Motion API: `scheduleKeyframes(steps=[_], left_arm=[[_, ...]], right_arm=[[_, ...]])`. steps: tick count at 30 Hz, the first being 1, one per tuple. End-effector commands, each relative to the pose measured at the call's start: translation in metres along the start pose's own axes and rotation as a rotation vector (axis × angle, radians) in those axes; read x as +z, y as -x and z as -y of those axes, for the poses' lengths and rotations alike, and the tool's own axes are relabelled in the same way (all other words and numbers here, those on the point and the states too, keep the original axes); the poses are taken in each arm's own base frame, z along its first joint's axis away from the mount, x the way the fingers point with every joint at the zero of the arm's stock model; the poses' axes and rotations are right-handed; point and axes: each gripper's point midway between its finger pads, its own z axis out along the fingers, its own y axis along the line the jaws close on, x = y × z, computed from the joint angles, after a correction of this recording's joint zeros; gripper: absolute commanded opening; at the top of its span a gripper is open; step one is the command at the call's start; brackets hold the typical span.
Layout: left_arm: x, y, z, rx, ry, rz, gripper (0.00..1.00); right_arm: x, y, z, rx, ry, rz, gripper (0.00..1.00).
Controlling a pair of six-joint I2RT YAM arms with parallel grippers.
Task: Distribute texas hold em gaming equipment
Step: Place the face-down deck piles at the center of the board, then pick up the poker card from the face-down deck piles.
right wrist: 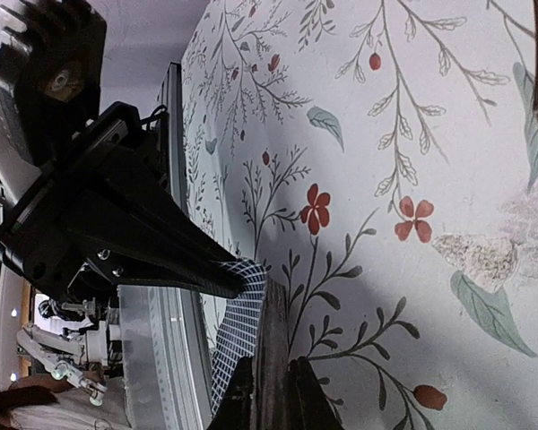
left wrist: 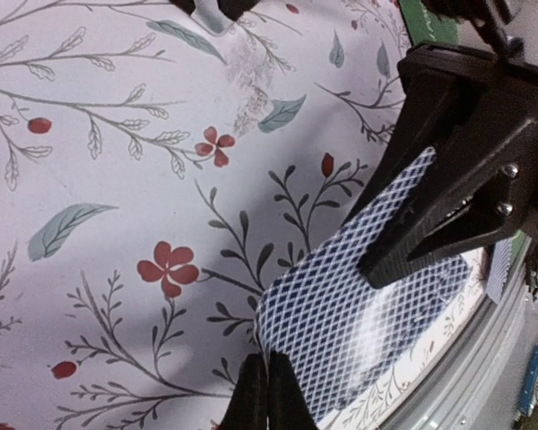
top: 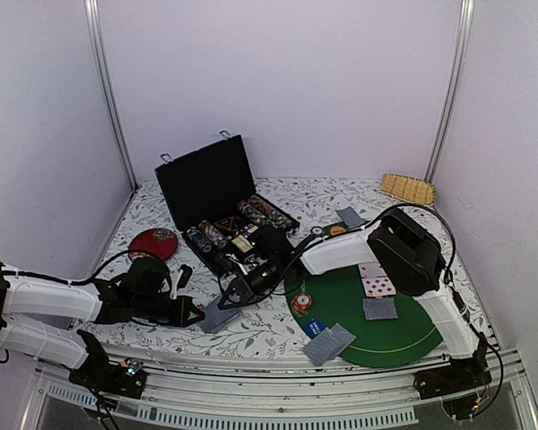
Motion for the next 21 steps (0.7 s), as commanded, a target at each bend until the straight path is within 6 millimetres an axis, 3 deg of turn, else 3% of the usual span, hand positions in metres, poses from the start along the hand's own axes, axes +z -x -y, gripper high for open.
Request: scheduleKeyframes(steps=[1, 9, 15, 21], left_arm=[[0.001, -0.004, -0.001, -0.013, 0.004, -0.004, 0.00], [-0.005, -0.003, -0.001, -0.008, 0.026, -0.011, 0.00], [-0.015, -0.004, -0.002, -0.006, 0.039, -0.003, 0.00], [-0.030, 0.006, 0.013, 0.031, -0.009, 0.032, 0.00]], right_arm=[[0.007, 0.000, 0.014, -0.015, -0.064, -0.004, 0.07], [0.001, 0.003, 0.031, -0.024, -0.189, 0.002, 0.38], [-0.012, 0.014, 0.026, -0.058, -0.228, 0.030, 0.47], [-0.020, 0.026, 0.011, -0.110, -0.222, 0.050, 0.52]])
